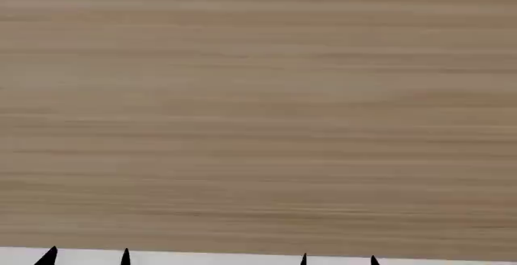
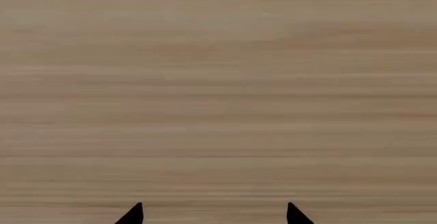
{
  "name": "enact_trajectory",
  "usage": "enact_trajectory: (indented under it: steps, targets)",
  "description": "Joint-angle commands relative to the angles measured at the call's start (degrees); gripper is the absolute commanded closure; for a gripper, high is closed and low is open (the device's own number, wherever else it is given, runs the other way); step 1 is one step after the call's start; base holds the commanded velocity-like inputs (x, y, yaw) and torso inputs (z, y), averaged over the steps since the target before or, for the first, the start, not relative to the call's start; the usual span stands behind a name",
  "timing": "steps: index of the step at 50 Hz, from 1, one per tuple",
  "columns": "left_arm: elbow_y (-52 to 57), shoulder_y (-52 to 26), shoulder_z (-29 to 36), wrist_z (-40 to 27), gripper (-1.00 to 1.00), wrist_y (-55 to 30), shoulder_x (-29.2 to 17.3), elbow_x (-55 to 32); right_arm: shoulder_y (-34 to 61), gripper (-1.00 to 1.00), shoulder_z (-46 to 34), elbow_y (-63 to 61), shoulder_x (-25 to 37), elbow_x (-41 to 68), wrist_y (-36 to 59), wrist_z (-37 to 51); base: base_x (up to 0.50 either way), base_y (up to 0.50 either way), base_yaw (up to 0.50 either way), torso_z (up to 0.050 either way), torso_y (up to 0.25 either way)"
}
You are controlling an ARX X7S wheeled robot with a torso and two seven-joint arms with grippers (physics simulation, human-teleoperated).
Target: Put the right moka pot on the stove.
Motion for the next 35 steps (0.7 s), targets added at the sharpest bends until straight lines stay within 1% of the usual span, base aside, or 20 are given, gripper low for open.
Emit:
enact_trajectory:
  steps: [1,4,11,16,27,35]
  targets:
    - [0.0,0.0,0.64,-0.64,-1.0,0.0,-0.57,0.0,0.0,-1.0,-0.72,0.0,0.54,0.0,0.0,0.72,0.0,0.0,0.0,0.0,0.0]
    - [-0.27,-0.18,1.37,-1.64,-1.0,-0.09,-1.14,-0.94,1.06,-1.0,-2.0,2.96,1.07,-0.14,-1.32,2.49,0.0,0.0,0.0,0.0,0.0]
    - [-0.34,0.07,2.75,-2.76,-1.0,1.28,-2.39,-2.28,1.34,-1.0,-3.7,3.38,2.35,0.67,-0.89,3.87,0.0,0.0,0.0,0.0,0.0]
    - [0.24,0.44,3.24,-2.36,-1.0,1.52,-3.04,-4.2,1.49,-1.0,-3.94,4.36,3.03,0.89,-1.6,5.07,0.0,0.0,0.0,0.003,0.0]
    - [0.63,0.64,4.4,-3.34,-1.0,1.73,-4.02,-5.17,1.7,-1.0,-5.1,5.97,3.88,1.06,-2.56,6.71,0.0,0.0,0.0,0.03,0.002]
    - [1.33,0.88,4.92,-3.26,-1.0,1.7,-4.66,-6.74,1.5,-1.0,-5.74,5.58,4.55,1.36,-2.57,7.44,0.0,0.0,0.0,0.039,0.008]
